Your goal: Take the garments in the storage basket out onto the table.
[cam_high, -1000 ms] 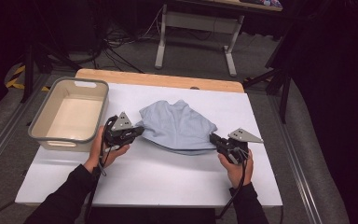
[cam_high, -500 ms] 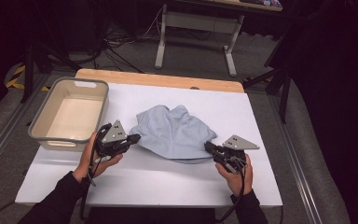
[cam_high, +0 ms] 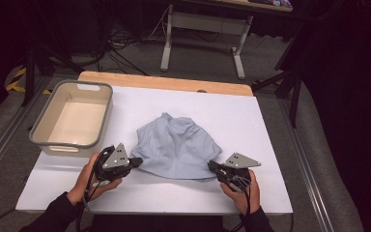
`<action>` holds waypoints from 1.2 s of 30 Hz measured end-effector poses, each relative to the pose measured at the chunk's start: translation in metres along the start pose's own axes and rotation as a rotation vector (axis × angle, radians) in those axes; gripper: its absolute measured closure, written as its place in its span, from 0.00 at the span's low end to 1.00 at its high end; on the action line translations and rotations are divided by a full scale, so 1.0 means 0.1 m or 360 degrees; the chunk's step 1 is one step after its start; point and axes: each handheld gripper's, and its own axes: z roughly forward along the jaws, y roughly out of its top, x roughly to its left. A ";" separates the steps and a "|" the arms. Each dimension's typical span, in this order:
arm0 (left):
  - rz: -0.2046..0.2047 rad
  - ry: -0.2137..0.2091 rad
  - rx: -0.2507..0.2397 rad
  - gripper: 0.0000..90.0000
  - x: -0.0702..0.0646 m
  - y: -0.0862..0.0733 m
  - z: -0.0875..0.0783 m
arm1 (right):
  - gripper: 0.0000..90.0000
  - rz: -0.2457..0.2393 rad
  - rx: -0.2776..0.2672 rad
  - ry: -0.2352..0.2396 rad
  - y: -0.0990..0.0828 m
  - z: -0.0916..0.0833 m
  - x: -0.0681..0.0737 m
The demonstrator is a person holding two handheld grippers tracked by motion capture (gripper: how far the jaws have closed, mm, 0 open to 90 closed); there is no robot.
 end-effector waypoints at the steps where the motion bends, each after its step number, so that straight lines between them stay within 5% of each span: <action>1: 0.0000 0.0000 0.0000 0.97 0.00 0.00 0.00 | 0.96 0.0000 0.0000 0.0000 0.00 0.00 0.00; 19: 0.0015 -0.0076 0.0148 0.97 -0.09 -0.26 0.10 | 0.96 0.0018 0.0081 0.0007 -0.18 0.05 0.03; 36: 0.0023 -0.0088 0.0179 0.97 -0.08 -0.32 0.18 | 0.95 -0.0034 0.0140 -0.0044 -0.24 0.15 0.05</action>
